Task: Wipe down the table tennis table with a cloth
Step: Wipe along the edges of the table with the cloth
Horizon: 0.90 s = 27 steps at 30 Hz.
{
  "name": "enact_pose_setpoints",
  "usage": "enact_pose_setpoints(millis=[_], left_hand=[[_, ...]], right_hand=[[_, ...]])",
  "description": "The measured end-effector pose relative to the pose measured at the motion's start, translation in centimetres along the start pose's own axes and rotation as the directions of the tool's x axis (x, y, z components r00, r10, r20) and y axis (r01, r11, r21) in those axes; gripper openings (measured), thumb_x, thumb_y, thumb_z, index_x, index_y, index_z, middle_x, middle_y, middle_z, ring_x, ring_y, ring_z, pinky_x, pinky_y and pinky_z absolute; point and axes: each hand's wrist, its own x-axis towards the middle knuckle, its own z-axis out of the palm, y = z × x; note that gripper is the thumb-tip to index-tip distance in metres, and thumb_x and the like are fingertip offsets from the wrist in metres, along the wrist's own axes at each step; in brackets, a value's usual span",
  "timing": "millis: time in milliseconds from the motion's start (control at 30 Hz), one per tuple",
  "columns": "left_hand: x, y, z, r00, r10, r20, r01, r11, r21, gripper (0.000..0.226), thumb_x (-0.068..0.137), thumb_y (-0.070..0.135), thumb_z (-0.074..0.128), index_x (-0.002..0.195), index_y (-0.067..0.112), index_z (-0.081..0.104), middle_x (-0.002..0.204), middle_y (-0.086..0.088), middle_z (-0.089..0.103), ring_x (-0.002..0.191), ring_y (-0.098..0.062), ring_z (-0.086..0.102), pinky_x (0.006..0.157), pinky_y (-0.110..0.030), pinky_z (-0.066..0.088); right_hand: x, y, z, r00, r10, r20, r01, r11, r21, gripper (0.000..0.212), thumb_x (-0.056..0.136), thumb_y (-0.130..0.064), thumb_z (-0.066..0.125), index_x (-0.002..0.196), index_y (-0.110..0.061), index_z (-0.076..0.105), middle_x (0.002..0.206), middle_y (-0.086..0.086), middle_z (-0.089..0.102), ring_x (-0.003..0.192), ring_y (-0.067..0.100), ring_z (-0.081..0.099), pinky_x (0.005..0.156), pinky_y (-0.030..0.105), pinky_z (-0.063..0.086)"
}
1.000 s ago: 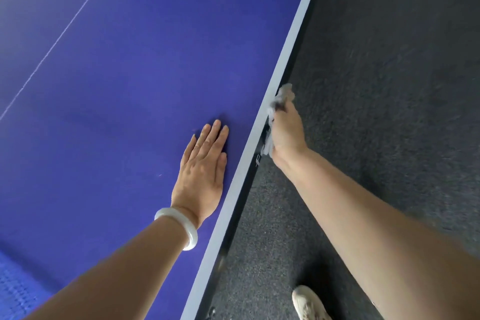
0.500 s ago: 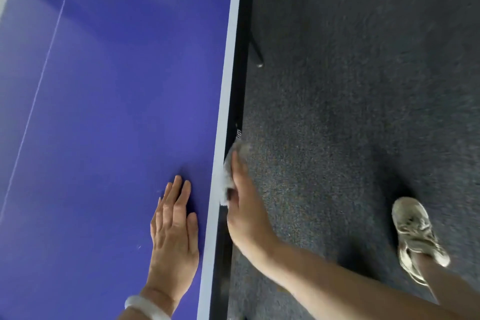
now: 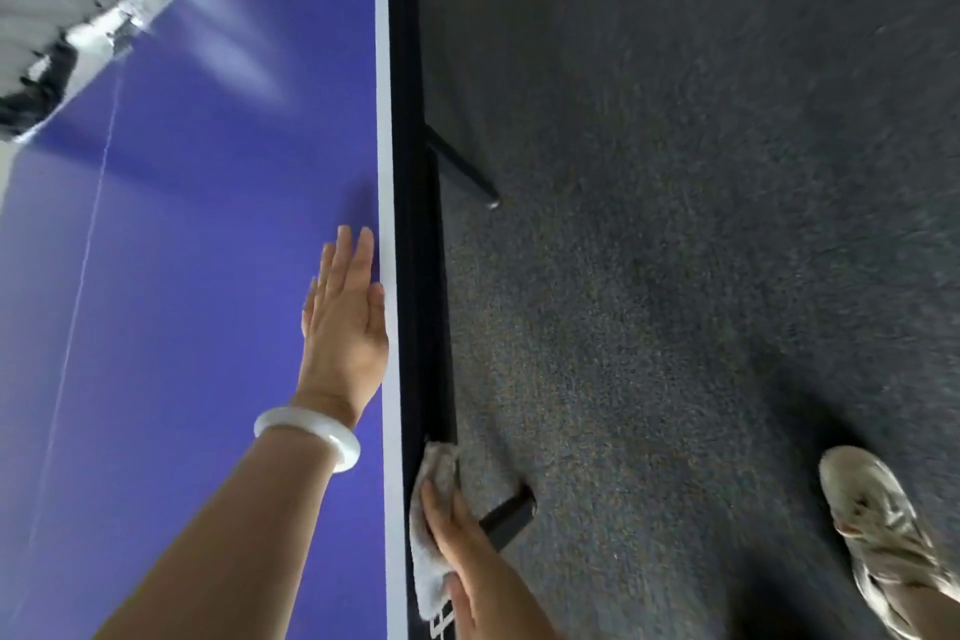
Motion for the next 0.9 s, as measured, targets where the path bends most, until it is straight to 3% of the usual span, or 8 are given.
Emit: enact_pose_setpoints(millis=[167,300,467,667,700,767,833,900], left_hand=[[5.7,0.2,-0.7,0.976,-0.127,0.178,0.144,0.985,-0.09,0.053,0.108,0.024,0.024,0.154,0.035,-0.002,0.162,0.011,-0.013,0.149,-0.009,-0.015,0.121,-0.037,-0.01],[5.5,0.0,-0.5,0.966,-0.132,0.222,0.168,0.974,-0.154,0.05,0.107,0.031,0.022,0.144,0.048,-0.008,0.154,0.026,-0.02,0.143,0.003,-0.022,0.12,-0.035,-0.015],[5.7,0.1,-1.1,0.957,-0.132,0.258,0.176,0.972,-0.158,0.053,0.103,0.039,0.02,0.148,0.046,-0.008,0.154,0.028,-0.023,0.141,0.007,-0.026,0.12,-0.032,-0.016],[5.8,-0.2,-0.8,0.955,-0.153,0.255,0.191,0.973,-0.132,0.051,0.103,0.049,0.014,0.147,0.044,-0.009,0.152,0.03,-0.027,0.139,0.011,-0.027,0.118,-0.028,-0.017],[5.8,-0.3,-0.7,0.955,-0.158,0.251,0.195,0.972,-0.131,0.051,0.101,0.053,0.012,0.147,0.044,-0.009,0.152,0.03,-0.026,0.139,0.01,-0.027,0.117,-0.026,-0.018],[5.8,-0.3,-0.6,0.959,-0.16,0.233,0.192,0.973,-0.125,0.063,0.09,0.062,0.008,0.147,0.042,-0.009,0.153,0.03,-0.025,0.14,0.009,-0.025,0.114,-0.021,-0.019],[5.8,-0.4,-0.6,0.959,-0.176,0.22,0.203,0.973,-0.105,0.066,0.087,0.063,0.01,0.148,0.043,-0.006,0.153,0.032,-0.023,0.141,0.009,-0.022,0.112,-0.018,-0.015],[6.2,-0.5,-0.9,0.956,-0.204,0.21,0.226,0.97,-0.086,0.061,0.088,0.062,0.017,0.147,0.05,0.007,0.153,0.037,-0.016,0.142,0.009,-0.008,0.11,-0.023,0.0]], right_hand=[[4.8,-4.0,-5.9,0.997,-0.061,-0.054,0.063,0.997,0.043,0.091,0.102,-0.002,0.037,0.136,-0.07,-0.013,0.149,-0.039,-0.024,0.129,-0.031,-0.013,0.101,-0.008,0.005],[12.3,-7.9,-12.3,0.992,-0.054,-0.117,0.059,0.998,0.037,0.091,0.097,0.012,0.032,0.153,-0.048,-0.009,0.161,-0.018,-0.023,0.149,-0.001,-0.013,0.119,0.016,0.003],[17.9,-11.3,-17.2,0.986,-0.022,-0.163,0.04,0.993,0.107,0.071,0.106,-0.008,0.034,0.157,-0.04,-0.004,0.166,-0.009,-0.01,0.152,0.014,0.012,0.115,0.023,0.021],[18.0,-12.5,-18.1,0.988,0.003,-0.156,0.033,0.973,0.23,0.067,0.107,-0.006,0.034,0.155,-0.039,0.001,0.164,-0.014,0.0,0.142,-0.008,0.002,0.102,-0.006,0.005],[18.2,-13.0,-18.5,0.988,0.017,-0.155,0.024,0.966,0.256,0.067,0.106,-0.005,0.034,0.155,-0.038,0.0,0.163,-0.014,0.0,0.141,-0.009,0.002,0.105,-0.004,0.005],[19.0,-14.1,-19.5,0.987,0.04,-0.157,0.014,0.943,0.332,0.068,0.106,-0.002,0.034,0.155,-0.037,0.004,0.164,-0.013,0.004,0.142,-0.007,0.017,0.113,0.006,0.018],[20.6,-15.3,-21.0,0.983,0.078,-0.168,0.0,0.907,0.42,0.068,0.104,0.002,0.036,0.156,-0.038,0.014,0.163,-0.008,0.021,0.115,-0.015,0.047,0.093,0.005,0.041],[22.7,-16.3,-22.4,0.972,0.129,-0.196,-0.012,0.863,0.505,0.072,0.1,0.009,0.036,0.155,-0.037,0.023,0.156,0.004,0.035,0.088,-0.011,0.055,0.076,0.006,0.045]])
